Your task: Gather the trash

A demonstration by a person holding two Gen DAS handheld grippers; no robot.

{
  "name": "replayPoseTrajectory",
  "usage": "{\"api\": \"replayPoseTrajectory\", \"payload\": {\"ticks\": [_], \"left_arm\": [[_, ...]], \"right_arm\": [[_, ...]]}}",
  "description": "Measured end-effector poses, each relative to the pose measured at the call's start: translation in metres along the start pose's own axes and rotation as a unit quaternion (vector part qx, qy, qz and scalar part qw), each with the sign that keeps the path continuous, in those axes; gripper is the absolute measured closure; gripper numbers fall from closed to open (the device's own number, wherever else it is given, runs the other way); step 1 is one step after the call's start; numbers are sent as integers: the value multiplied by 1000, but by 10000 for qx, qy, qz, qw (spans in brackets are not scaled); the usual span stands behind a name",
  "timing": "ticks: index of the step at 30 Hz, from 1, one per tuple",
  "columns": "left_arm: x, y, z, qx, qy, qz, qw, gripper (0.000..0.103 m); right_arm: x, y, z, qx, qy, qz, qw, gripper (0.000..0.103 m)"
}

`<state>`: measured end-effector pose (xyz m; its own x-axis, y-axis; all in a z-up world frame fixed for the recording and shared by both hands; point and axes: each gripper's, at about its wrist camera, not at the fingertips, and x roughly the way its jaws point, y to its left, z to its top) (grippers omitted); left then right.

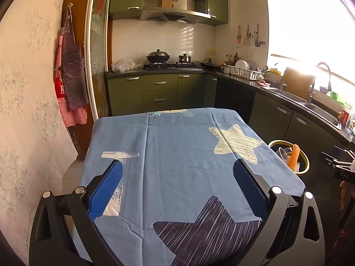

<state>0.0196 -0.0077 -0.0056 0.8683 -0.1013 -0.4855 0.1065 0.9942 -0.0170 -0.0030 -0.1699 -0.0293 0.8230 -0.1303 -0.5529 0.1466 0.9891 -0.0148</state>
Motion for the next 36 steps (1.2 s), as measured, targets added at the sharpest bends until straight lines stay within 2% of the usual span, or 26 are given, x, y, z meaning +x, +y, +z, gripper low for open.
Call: {"api": "replayPoseTrajectory", "payload": {"ticks": [36], "left_arm": [[6, 2, 0, 31, 93, -49, 9999, 5]], "right_arm": [[2, 5, -1, 43, 33, 13, 10000, 7]]}}
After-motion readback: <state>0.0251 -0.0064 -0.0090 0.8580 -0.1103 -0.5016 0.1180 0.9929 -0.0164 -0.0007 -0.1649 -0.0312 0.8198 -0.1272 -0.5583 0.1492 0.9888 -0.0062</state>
